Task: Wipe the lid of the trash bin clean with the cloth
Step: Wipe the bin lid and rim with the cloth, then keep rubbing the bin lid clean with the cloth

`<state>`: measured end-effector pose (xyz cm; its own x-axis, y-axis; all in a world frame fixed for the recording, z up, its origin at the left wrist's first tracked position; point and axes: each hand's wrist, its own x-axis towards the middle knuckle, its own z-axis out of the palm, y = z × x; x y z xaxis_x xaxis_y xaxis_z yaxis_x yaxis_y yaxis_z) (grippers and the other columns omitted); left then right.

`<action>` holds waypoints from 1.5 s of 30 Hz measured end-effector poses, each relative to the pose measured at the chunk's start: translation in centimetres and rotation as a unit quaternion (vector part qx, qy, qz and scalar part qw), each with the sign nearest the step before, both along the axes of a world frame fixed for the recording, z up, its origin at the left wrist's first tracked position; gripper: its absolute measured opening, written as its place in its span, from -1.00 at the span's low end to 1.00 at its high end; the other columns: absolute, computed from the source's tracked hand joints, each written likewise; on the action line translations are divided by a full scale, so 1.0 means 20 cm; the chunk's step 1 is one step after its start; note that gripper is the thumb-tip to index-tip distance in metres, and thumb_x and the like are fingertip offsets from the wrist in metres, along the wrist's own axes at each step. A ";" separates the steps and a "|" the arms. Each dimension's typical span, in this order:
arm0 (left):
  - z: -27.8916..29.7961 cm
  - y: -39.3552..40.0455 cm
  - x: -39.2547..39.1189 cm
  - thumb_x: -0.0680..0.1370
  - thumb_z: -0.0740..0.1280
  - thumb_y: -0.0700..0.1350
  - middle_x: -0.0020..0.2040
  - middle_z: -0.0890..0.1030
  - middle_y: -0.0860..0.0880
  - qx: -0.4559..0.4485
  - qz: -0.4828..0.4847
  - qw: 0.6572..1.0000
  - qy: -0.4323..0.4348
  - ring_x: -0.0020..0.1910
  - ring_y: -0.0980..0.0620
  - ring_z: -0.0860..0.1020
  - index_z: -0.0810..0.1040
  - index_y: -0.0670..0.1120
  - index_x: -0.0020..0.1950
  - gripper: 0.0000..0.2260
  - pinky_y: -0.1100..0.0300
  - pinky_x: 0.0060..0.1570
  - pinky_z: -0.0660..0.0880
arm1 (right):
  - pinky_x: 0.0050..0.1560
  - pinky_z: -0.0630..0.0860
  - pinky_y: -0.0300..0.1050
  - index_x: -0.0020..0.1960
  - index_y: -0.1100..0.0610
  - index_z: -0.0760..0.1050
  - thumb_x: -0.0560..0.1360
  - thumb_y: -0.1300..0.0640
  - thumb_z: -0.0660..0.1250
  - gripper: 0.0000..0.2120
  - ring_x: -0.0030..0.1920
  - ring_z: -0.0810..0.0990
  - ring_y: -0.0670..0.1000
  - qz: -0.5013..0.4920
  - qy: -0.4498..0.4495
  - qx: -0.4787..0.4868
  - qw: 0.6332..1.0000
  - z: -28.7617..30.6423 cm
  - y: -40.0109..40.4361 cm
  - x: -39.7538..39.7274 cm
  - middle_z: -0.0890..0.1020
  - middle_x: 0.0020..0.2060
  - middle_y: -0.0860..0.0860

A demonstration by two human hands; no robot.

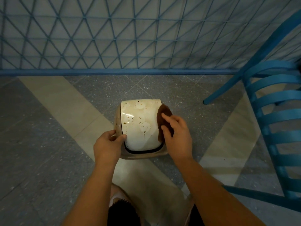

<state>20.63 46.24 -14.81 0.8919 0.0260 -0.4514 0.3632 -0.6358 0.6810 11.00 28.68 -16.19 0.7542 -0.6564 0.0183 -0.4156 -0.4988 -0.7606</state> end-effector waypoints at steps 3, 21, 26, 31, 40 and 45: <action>0.00 0.00 0.00 0.45 0.44 0.02 0.10 0.63 -0.06 0.006 0.000 1.000 -0.001 -0.03 0.01 0.54 0.54 -0.04 0.26 -0.60 0.15 -0.06 0.44 | 0.11 0.28 -0.45 0.24 -0.18 0.49 0.49 0.16 0.36 -0.61 0.14 0.36 -0.29 -0.026 -0.034 0.045 0.998 -0.06 0.07 -0.09 0.37 0.14 -0.22; -0.03 -0.09 -0.10 0.38 0.50 0.04 0.03 0.64 -0.08 -0.036 0.002 0.999 0.022 -0.10 0.01 0.56 0.48 -0.05 0.28 -0.49 0.27 -0.22 0.40 | 0.30 0.29 -0.12 0.38 0.00 0.38 0.53 0.18 0.31 -0.56 0.27 0.38 -0.01 -0.216 -0.032 0.151 0.964 -0.22 0.12 -0.13 0.39 0.29 0.07; -0.04 -0.09 -0.11 0.38 0.51 0.03 -0.02 0.64 -0.07 -0.036 0.010 0.999 0.022 -0.16 0.04 0.56 0.50 -0.06 0.27 -0.50 0.37 -0.37 0.35 | 0.30 0.31 -0.14 0.42 0.03 0.33 0.55 0.24 0.27 -0.54 0.21 0.35 -0.12 -0.231 -0.026 0.161 0.959 -0.23 0.27 -0.17 0.34 0.21 -0.05; -0.04 -0.10 -0.10 0.39 0.50 0.02 0.02 0.64 -0.09 -0.038 0.007 0.999 0.022 -0.16 0.04 0.55 0.48 -0.06 0.27 -0.50 0.40 -0.40 0.33 | 0.28 0.30 -0.37 0.36 0.03 0.40 0.55 0.34 0.23 -0.57 0.05 0.43 -0.21 -0.106 0.004 0.170 0.980 -0.24 0.49 -0.23 0.38 0.08 -0.03; 0.04 -0.11 0.01 0.34 0.52 0.06 0.52 0.18 -0.02 0.056 -0.171 0.962 -0.207 0.48 -0.06 0.16 0.09 0.06 0.51 -0.13 -0.06 0.41 0.21 | 0.00 0.31 -0.52 0.24 -0.24 0.37 0.56 0.16 0.25 -0.64 0.05 0.42 -0.26 -0.115 -0.034 0.118 0.986 0.02 0.11 -0.21 0.37 0.04 -0.15; 0.06 -0.20 0.11 0.40 0.38 0.23 0.56 0.07 0.04 0.180 -0.349 0.884 -0.251 0.54 -0.01 -0.07 0.04 0.08 0.54 -0.17 -0.10 0.46 -0.20 | 0.11 0.31 -0.55 0.31 -0.06 0.44 0.56 0.18 0.24 -0.66 0.09 0.37 -0.23 -0.071 -0.063 0.047 0.994 0.10 -0.07 -0.05 0.35 0.13 -0.08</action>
